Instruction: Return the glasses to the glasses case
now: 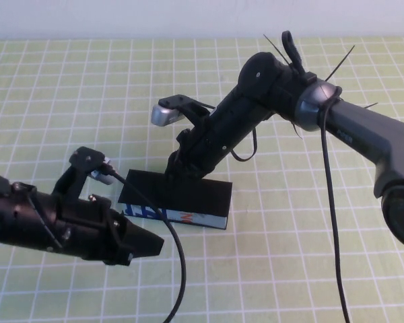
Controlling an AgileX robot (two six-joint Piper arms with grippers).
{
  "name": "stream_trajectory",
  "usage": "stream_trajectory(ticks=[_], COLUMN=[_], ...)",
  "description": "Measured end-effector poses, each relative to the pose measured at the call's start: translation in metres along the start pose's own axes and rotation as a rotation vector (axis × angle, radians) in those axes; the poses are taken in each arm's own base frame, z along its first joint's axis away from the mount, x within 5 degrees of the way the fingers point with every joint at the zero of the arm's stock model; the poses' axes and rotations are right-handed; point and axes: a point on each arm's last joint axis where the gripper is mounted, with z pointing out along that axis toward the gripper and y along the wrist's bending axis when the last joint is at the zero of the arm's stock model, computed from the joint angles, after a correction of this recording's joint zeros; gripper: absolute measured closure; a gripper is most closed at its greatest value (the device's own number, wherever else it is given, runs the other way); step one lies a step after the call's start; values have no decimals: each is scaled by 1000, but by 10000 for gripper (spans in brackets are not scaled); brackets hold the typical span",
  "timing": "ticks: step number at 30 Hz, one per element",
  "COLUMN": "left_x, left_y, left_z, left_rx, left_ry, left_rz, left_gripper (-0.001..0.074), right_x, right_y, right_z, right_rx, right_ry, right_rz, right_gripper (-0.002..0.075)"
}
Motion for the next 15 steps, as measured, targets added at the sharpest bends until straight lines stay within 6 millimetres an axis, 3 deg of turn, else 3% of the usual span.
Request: stream_trajectory(ticks=[7, 11, 15], left_x=[5, 25, 52], left_y=[-70, -112, -153], left_z=[-60, -93, -125], left_rx=[-23, -63, -153], left_ry=[-6, 3, -89], left_rz=[85, 159, 252], left_gripper=[739, 739, 739], right_x=[-5, -20, -32], right_y=[9, 41, 89], right_z=[-11, -51, -105], right_rx=[6, 31, 61], right_ry=[-21, -94, -194], right_rz=[-18, -72, -152], right_gripper=[743, 743, 743])
